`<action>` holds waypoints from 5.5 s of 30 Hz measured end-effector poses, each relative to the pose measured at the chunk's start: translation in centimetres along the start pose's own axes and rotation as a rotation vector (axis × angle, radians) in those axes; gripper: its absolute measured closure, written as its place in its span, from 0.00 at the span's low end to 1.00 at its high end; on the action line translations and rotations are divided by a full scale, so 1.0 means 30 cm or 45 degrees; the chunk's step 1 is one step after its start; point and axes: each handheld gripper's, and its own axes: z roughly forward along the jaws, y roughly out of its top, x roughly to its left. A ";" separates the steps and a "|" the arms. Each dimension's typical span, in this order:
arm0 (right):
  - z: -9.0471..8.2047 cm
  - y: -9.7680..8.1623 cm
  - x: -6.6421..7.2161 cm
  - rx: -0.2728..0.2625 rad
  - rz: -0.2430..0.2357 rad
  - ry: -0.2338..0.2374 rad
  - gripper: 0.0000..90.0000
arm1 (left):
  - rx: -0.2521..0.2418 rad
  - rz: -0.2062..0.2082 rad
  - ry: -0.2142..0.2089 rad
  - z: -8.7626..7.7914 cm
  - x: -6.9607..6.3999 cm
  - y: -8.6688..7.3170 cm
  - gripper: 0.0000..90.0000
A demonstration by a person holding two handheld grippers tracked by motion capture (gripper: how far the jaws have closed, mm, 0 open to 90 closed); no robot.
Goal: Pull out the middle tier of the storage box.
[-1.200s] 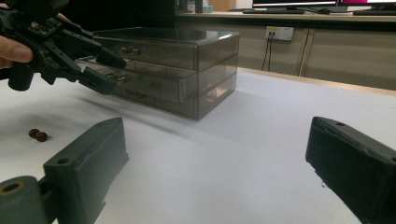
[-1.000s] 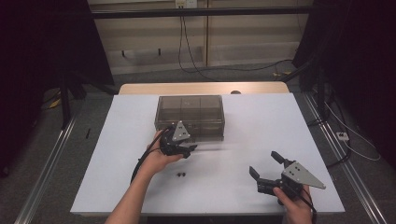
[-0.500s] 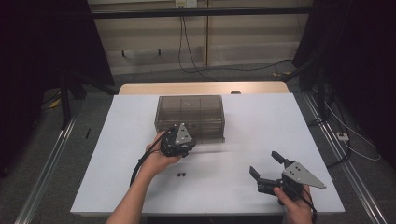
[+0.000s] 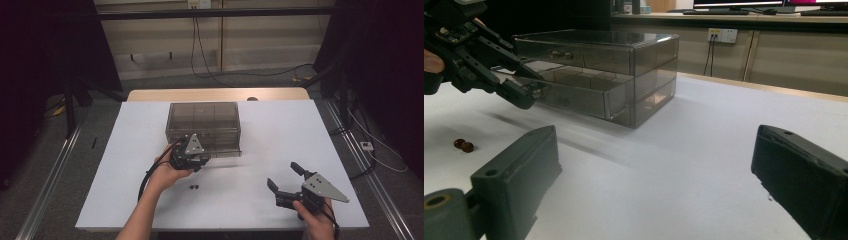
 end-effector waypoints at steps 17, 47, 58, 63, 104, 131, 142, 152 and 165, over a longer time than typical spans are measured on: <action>-0.001 -0.001 -0.001 0.004 -0.003 -0.004 0.05 | -0.008 0.014 -0.044 -0.021 -0.014 -0.014 0.67; 0.001 -0.001 0.004 0.007 -0.006 0.000 0.05 | -0.010 0.041 -0.066 -0.036 -0.026 -0.032 0.67; 0.004 -0.002 0.008 0.011 -0.010 0.005 0.05 | 0.025 0.056 -0.065 -0.030 -0.037 -0.037 0.68; 0.004 -0.002 0.009 0.010 -0.010 0.006 0.05 | 0.015 0.055 -0.068 -0.028 -0.038 -0.038 0.67; 0.004 -0.002 0.010 0.013 -0.011 0.010 0.05 | -0.040 0.002 -0.098 -0.027 -0.022 -0.057 0.54; 0.005 -0.003 0.010 0.011 -0.008 0.010 0.05 | -0.083 -0.077 -0.085 -0.015 0.005 -0.045 0.62; 0.006 -0.002 0.010 0.012 -0.009 0.012 0.05 | -0.065 -0.077 -0.090 -0.021 0.001 -0.047 0.62; 0.005 -0.002 0.011 0.011 -0.010 0.011 0.05 | -0.061 -0.083 -0.080 -0.021 -0.002 -0.045 0.60; 0.005 -0.002 0.011 0.008 -0.009 0.014 0.05 | -0.079 -0.133 -0.095 -0.028 0.002 -0.044 0.51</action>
